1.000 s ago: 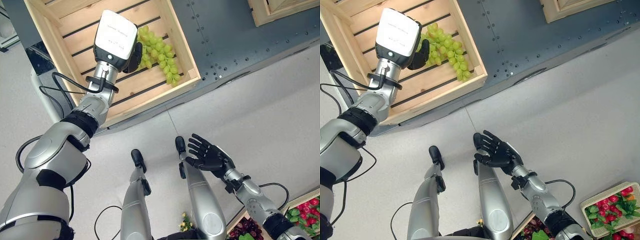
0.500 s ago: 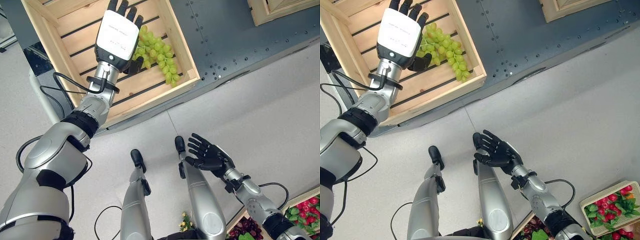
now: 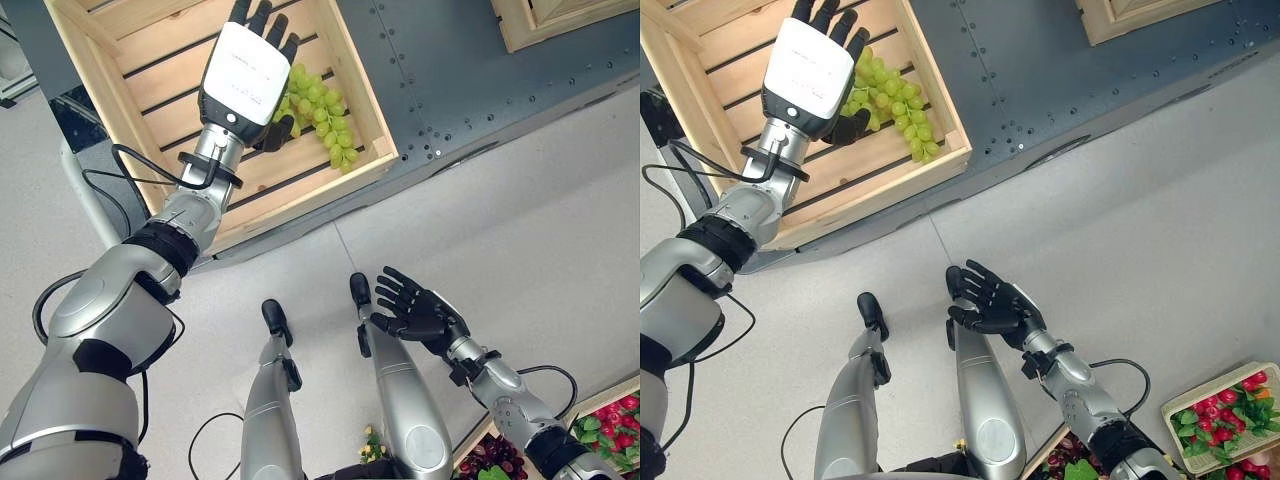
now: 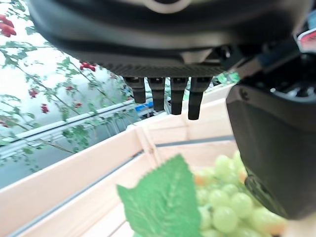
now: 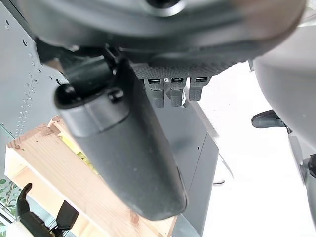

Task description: Pick up the fruits from the basket on one side to the basket on the other side

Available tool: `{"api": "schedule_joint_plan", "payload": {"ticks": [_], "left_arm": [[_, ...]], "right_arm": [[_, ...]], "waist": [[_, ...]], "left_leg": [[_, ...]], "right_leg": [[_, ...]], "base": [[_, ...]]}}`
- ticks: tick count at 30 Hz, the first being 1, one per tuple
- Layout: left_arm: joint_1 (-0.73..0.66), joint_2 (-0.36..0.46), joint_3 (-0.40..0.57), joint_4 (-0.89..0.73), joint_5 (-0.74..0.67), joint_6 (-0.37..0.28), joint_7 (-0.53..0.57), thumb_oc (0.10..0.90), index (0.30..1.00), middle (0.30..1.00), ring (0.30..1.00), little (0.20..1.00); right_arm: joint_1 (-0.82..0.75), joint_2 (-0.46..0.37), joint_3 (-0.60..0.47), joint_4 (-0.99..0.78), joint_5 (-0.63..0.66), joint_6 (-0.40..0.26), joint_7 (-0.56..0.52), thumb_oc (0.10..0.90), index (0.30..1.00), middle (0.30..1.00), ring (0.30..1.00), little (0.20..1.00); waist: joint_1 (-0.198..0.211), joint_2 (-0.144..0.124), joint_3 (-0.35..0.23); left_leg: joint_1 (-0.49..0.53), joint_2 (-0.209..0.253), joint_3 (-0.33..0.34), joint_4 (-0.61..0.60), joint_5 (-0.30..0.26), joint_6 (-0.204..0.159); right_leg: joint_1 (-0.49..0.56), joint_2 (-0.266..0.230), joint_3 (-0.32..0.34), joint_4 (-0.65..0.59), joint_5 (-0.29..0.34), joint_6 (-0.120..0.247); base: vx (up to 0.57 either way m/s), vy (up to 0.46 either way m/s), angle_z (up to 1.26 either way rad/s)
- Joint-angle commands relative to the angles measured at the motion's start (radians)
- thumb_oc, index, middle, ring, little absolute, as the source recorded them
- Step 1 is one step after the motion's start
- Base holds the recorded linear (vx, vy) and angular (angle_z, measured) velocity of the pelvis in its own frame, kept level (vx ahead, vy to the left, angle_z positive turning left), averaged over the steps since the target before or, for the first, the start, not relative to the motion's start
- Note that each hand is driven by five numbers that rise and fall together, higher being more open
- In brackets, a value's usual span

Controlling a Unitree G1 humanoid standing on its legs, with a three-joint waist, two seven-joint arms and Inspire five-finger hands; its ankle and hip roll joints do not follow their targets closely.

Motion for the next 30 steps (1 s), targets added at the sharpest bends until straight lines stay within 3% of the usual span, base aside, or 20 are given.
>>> {"api": "schedule_joint_plan", "payload": {"ticks": [1,10,20,24,30], "left_arm": [[-0.123,0.047,0.032,-0.009,0.035,-0.004,0.016,0.800,0.900,0.900,0.900,0.900],[-0.161,0.004,-0.024,0.050,0.004,-0.055,-0.028,0.800,0.900,0.900,0.900,0.900],[-0.195,-0.027,-0.023,0.125,-0.057,-0.026,0.043,0.800,0.900,0.900,0.900,0.900],[-0.207,-0.034,-0.034,0.152,-0.067,-0.031,0.023,0.800,0.900,0.900,0.900,0.900],[-0.218,-0.041,-0.059,0.186,-0.066,0.016,-0.086,0.800,0.900,0.900,0.900,0.900]], "right_arm": [[0.024,0.011,-0.029,-0.093,-0.001,-0.038,0.013,0.800,0.900,0.900,0.900,0.900],[0.011,0.020,-0.028,-0.073,-0.005,-0.043,0.024,0.800,0.900,0.900,0.900,0.900],[0.008,0.029,-0.022,-0.063,0.005,-0.055,0.028,0.800,0.900,0.900,0.900,0.900],[0.001,0.029,-0.020,-0.063,0.004,-0.056,0.026,0.800,0.900,0.900,0.900,0.900],[-0.006,0.025,-0.023,-0.061,-0.002,-0.050,0.028,0.800,0.900,0.900,0.900,0.900]], "waist": [[-0.025,-0.031,-0.010],[-0.047,-0.043,-0.010],[-0.063,-0.054,-0.010],[-0.069,-0.058,-0.010],[-0.078,-0.060,-0.010]], "left_leg": [[-0.075,0.004,0.014,0.146,-0.072,0.015],[-0.094,0.013,0.031,0.167,-0.079,0.016],[-0.118,0.018,0.040,0.196,-0.089,0.018],[-0.128,0.019,0.044,0.201,-0.090,0.016],[-0.138,0.018,0.048,0.198,-0.088,0.014]], "right_leg": [[0.058,0.016,-0.020,-0.111,0.063,-0.012],[0.036,0.020,-0.010,-0.103,0.068,-0.010],[0.007,0.026,0.001,-0.083,0.070,-0.014],[-0.005,0.027,0.006,-0.080,0.073,-0.014],[-0.021,0.027,0.012,-0.082,0.079,-0.012]], "base": [[0.00,0.004,-0.06],[0.00,-0.003,-0.04],[0.00,-0.003,-0.04],[0.01,0.006,-0.05],[0.00,0.002,-0.01]]}}
